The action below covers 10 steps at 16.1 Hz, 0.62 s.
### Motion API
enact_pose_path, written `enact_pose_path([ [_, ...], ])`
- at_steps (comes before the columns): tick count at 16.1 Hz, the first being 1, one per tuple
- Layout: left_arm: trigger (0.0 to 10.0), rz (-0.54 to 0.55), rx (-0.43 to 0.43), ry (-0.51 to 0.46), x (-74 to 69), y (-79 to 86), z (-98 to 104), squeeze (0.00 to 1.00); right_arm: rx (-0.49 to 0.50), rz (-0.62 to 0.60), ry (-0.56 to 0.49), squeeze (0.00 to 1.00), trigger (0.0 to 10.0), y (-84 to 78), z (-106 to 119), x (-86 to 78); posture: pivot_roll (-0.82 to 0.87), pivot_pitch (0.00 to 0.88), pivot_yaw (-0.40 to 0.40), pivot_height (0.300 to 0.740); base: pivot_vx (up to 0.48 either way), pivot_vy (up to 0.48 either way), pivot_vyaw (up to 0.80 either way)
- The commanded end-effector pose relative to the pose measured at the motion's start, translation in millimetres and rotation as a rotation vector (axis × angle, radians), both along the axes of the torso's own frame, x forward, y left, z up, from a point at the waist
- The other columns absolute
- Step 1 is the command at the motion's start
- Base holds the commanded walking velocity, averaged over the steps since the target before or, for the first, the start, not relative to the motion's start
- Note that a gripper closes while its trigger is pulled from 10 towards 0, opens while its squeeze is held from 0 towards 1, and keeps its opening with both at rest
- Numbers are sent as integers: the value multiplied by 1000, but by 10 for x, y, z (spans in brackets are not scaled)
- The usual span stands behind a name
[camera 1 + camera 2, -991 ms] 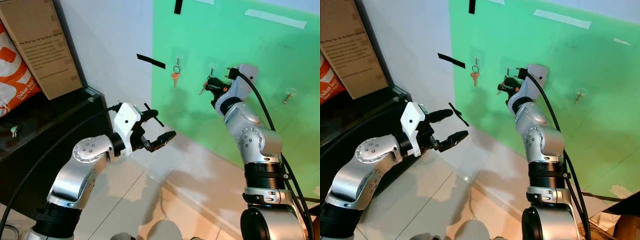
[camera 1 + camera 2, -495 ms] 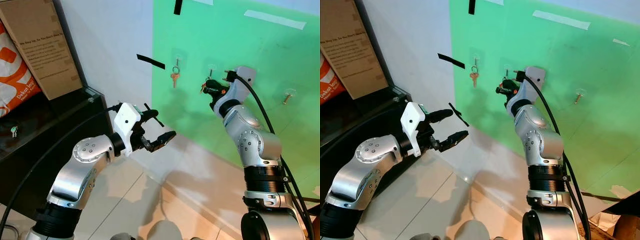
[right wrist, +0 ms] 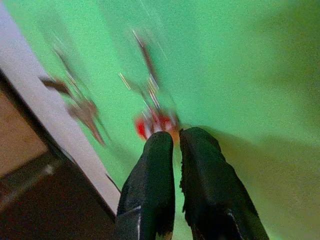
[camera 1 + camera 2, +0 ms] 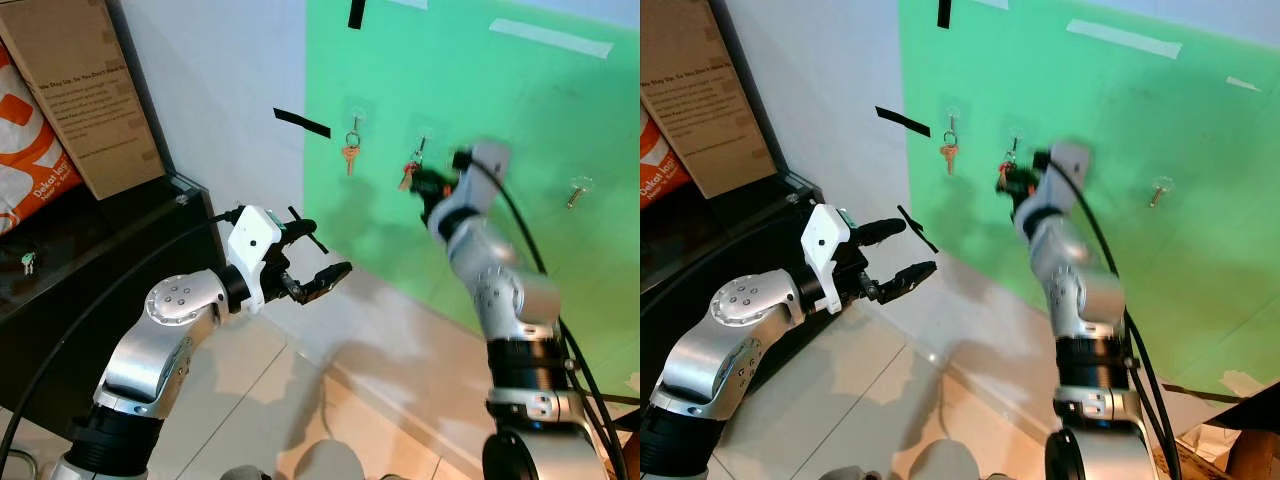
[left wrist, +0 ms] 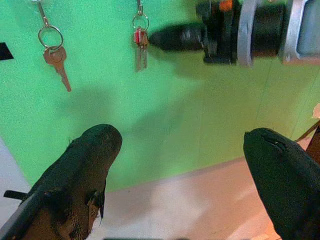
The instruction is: Hang keys on a hook
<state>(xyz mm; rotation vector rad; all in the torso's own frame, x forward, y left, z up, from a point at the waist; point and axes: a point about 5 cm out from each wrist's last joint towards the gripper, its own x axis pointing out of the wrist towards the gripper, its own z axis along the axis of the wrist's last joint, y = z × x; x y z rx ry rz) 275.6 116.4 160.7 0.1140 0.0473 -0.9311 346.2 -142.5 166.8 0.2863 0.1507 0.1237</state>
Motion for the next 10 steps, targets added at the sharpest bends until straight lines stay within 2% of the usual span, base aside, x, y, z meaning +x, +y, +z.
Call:
enact_pose_path([
  [1,10000,-10,15,-13,24,-8,27,0,-38,3,-24,1000,10000,-9,28,1,14,0,-10,740,0,0,0],
  [2,10000,-8,14,-13,25,-7,27,0,-41,39,-60,1000,10000,5,48,-40,12,0,-8,740,0,0,0],
  [5,10000,0,5,-13,24,-6,27,0,-60,40,-60,1000,10000,-25,4,-130,8,0,-8,740,0,0,0],
  [6,10000,44,-5,-6,44,22,11,0,-92,62,-64,1000,10000,-44,-63,-204,8,0,-11,740,0,0,0],
  [7,10000,96,13,-4,72,62,-22,0,-119,61,-54,1000,10000,-64,-125,-261,8,0,-11,740,0,0,0],
  [8,10000,287,89,-8,161,241,-145,0,-228,54,-52,1000,10000,-91,-317,-427,-2,0,-13,740,0,0,800],
  [9,10000,322,99,-13,172,277,-162,0,-241,50,-43,1000,10000,-94,-366,-459,-2,0,-13,740,0,0,800],
  [10,10000,415,114,-10,164,375,-216,0,-203,21,7,1000,10000,-89,-571,-602,-14,0,-8,740,0,0,800],
])
